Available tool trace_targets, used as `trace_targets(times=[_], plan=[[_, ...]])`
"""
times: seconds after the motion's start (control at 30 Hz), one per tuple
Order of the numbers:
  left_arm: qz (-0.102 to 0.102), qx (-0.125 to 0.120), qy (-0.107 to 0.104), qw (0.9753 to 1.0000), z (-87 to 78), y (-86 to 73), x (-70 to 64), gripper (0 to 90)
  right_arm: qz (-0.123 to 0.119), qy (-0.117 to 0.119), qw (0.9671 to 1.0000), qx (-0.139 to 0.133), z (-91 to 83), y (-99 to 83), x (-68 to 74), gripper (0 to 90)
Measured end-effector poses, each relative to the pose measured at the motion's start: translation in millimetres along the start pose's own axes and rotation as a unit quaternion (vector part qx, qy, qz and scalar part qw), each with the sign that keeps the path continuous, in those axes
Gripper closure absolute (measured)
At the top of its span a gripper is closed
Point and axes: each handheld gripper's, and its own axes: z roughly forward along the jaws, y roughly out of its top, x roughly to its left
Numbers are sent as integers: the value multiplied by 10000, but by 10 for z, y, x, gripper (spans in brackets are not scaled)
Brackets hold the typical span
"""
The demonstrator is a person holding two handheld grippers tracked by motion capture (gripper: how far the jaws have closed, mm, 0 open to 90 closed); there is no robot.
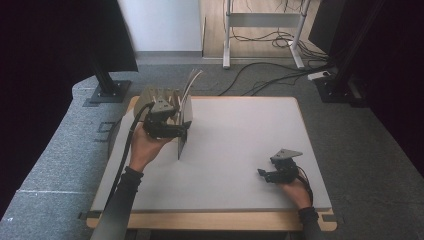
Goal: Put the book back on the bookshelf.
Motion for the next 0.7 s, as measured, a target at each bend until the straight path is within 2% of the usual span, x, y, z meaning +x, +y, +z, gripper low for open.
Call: trace_targets(times=[0.13, 0.3, 0.4, 0.47, 0.6, 0.7], plan=[[31, -36, -14, 10000, -81, -78, -35, 198, 18, 3, 10000, 1, -1, 0, 4, 243], [-43, -90, -65, 9999, -185, -237, -45, 147, -3, -10, 10000, -4, -1, -2, 3, 243], [-176, -180, -175, 9995, -229, -365, -45, 139, -7, -14, 10000, -6, 0, -2, 4, 242], [-225, -154, -263, 9993, -222, -471, -52, 109, 7, -14, 10000, -1, -1, -2, 6, 242], [-252, 102, -281, 9992, -146, -723, -81, 41, -4, -19, 10000, -8, -1, -3, 5, 242], [-378, 95, -246, 9989, -70, -942, -105, 3, -9, -26, 10000, -8, 0, -4, 6, 242]])
